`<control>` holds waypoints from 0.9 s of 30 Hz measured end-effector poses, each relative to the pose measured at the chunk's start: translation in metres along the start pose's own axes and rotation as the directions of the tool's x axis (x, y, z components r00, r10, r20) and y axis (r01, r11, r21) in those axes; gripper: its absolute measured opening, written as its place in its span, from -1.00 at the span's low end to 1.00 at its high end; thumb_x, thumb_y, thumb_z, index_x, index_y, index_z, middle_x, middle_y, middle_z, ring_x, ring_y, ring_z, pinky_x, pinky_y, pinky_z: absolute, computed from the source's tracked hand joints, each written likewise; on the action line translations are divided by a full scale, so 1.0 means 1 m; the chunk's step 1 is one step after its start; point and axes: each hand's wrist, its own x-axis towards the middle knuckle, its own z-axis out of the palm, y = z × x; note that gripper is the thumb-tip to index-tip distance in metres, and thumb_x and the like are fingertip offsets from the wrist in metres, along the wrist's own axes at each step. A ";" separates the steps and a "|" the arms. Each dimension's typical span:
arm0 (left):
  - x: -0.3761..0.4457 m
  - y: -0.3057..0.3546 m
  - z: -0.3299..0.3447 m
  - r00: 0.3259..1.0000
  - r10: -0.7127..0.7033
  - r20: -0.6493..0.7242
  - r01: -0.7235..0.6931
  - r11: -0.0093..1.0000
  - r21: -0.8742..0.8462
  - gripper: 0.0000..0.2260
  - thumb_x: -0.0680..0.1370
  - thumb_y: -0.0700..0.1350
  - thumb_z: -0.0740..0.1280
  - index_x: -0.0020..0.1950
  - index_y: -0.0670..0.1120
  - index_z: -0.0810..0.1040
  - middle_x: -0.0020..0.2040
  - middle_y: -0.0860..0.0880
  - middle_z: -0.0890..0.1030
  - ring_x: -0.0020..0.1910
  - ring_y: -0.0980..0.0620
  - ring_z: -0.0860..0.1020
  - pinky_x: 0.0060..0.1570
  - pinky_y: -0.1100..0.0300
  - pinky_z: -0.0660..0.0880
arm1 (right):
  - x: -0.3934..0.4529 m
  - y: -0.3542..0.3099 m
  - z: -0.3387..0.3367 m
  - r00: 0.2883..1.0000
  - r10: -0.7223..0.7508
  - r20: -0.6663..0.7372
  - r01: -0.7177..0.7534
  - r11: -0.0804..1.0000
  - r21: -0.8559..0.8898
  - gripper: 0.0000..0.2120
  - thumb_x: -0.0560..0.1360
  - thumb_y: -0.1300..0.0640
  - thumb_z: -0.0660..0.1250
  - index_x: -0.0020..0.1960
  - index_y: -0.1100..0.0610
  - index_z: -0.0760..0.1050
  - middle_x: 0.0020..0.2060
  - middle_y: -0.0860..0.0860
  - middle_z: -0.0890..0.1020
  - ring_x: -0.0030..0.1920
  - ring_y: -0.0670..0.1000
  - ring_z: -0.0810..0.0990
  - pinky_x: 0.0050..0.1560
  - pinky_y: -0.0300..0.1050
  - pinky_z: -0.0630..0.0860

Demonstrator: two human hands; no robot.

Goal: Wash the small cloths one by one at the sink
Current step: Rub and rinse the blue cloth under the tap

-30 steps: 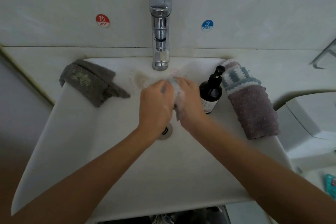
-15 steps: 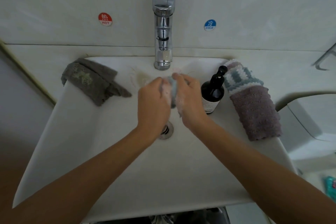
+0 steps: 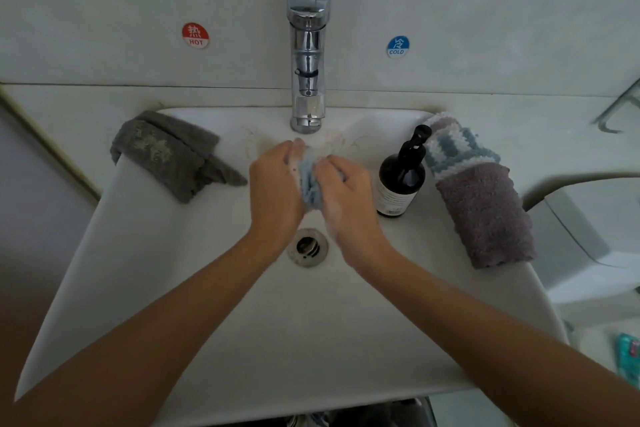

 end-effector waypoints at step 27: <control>-0.001 0.009 0.010 0.993 0.111 0.030 -0.113 0.991 0.070 -0.66 0.58 -0.23 0.20 -0.39 0.01 0.35 -0.45 0.16 0.33 -0.50 0.19 0.43 -0.40 0.38 0.25 | 0.012 0.003 -0.011 0.998 -0.066 -0.009 0.066 0.998 0.003 -0.66 0.56 0.14 0.19 -0.38 0.18 0.32 -0.49 0.02 0.35 -0.40 0.01 0.31 -0.38 -0.09 0.22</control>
